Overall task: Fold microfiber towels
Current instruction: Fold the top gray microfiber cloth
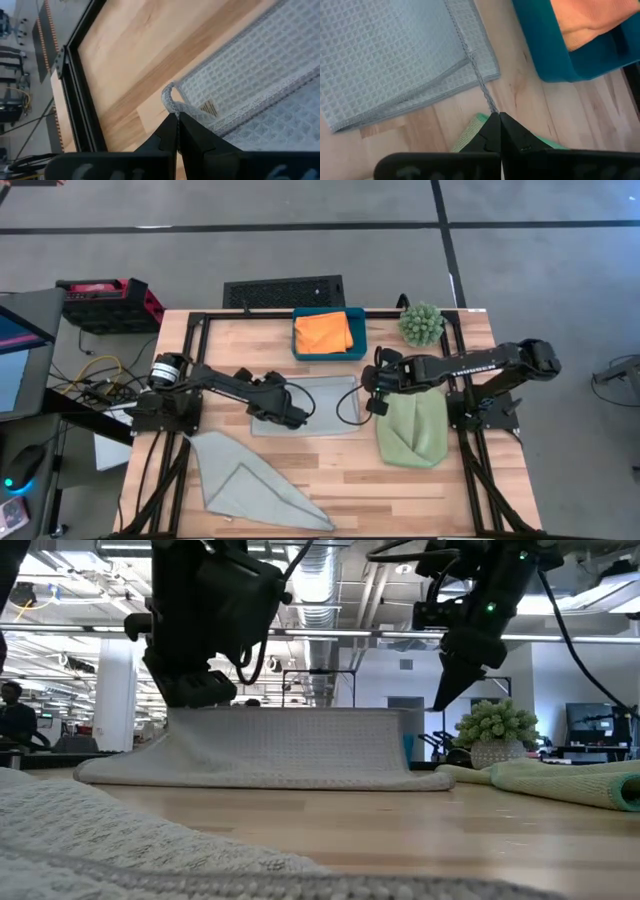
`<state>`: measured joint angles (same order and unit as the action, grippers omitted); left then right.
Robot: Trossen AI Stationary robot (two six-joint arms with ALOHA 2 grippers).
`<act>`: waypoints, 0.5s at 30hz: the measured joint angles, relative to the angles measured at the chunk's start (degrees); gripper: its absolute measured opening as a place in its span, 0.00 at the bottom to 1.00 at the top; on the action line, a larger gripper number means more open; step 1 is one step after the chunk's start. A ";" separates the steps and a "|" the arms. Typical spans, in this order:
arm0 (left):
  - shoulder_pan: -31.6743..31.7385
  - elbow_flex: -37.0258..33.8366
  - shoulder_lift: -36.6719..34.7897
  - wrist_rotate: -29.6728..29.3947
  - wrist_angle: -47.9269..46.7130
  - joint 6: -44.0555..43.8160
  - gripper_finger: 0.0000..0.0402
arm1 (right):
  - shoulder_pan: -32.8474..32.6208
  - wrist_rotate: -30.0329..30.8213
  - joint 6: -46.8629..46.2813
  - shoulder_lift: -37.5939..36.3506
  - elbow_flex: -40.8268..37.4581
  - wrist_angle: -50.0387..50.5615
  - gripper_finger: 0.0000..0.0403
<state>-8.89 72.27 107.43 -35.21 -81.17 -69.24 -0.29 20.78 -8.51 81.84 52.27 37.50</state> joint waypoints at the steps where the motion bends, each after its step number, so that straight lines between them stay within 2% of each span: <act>1: 0.16 0.00 -0.01 0.16 0.39 0.87 0.00 | 0.17 0.00 0.00 0.00 -0.02 -0.16 0.04; 7: 1.31 -0.02 0.01 0.73 3.82 5.23 0.06 | 1.55 0.02 -0.02 0.00 -0.11 -0.33 0.11; 15: 4.08 -0.04 0.01 0.36 3.91 7.75 0.24 | 3.37 0.15 0.00 0.00 -0.11 -0.82 0.25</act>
<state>-4.81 72.23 107.44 -34.85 -77.25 -61.49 3.08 20.93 -8.51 81.84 52.16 36.68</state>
